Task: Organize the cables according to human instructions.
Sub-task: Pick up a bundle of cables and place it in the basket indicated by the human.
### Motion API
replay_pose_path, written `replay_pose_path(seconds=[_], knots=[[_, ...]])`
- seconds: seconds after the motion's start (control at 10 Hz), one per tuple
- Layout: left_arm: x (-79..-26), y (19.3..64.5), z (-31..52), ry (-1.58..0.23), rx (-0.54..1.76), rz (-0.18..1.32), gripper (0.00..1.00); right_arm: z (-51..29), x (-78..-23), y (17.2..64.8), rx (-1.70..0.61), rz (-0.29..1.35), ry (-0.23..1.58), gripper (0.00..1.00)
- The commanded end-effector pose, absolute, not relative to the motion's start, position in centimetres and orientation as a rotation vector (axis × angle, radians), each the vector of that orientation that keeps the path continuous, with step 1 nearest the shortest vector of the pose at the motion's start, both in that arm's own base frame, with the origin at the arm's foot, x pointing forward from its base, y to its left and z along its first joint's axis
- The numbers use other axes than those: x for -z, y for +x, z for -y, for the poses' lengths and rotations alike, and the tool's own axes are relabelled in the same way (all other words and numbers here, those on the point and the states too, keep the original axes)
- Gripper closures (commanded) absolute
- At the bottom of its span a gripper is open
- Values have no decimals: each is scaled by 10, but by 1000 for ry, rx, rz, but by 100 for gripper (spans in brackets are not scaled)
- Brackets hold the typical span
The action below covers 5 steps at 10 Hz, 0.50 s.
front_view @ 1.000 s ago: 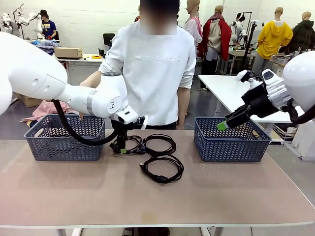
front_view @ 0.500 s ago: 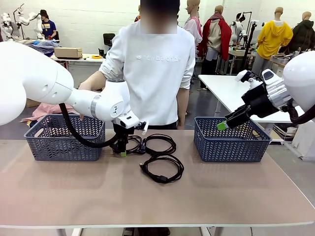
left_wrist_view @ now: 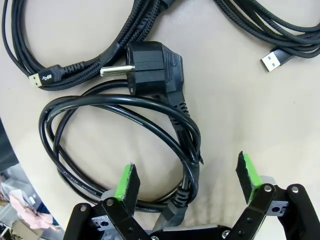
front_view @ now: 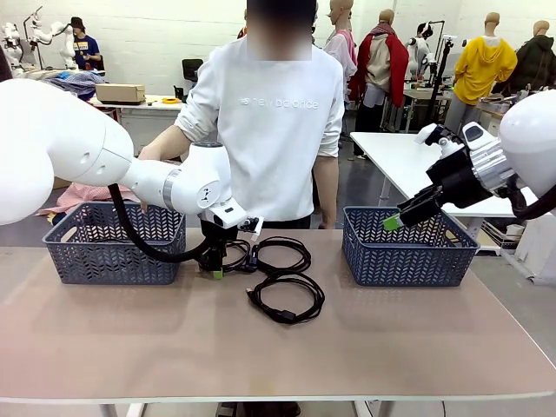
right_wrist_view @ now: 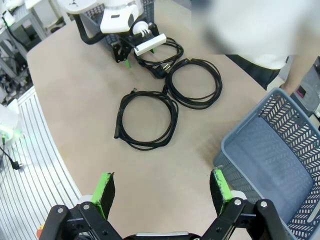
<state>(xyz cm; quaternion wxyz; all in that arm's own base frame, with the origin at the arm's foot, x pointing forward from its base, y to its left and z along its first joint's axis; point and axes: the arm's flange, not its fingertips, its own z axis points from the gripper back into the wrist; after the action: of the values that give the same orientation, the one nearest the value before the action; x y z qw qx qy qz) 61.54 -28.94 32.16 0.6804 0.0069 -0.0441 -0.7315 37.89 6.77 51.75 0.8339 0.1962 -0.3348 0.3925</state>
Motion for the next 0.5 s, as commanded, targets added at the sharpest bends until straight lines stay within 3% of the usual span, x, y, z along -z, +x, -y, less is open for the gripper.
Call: replay_pose_path(seconds=[0.0, 0.2, 0.3, 0.4], knots=[[-325, 620, 291, 32, 1643, 70, 0, -67, -517, 381, -843, 723, 436, 0], [-322, 622, 291, 32, 1646, 63, 0, -67, -517, 381, -843, 723, 436, 0], [-322, 623, 291, 32, 1645, 63, 19, -67, -517, 381, -843, 723, 436, 0], [-321, 623, 292, 30, 1644, 58, 19, -67, -517, 381, -843, 723, 436, 0]])
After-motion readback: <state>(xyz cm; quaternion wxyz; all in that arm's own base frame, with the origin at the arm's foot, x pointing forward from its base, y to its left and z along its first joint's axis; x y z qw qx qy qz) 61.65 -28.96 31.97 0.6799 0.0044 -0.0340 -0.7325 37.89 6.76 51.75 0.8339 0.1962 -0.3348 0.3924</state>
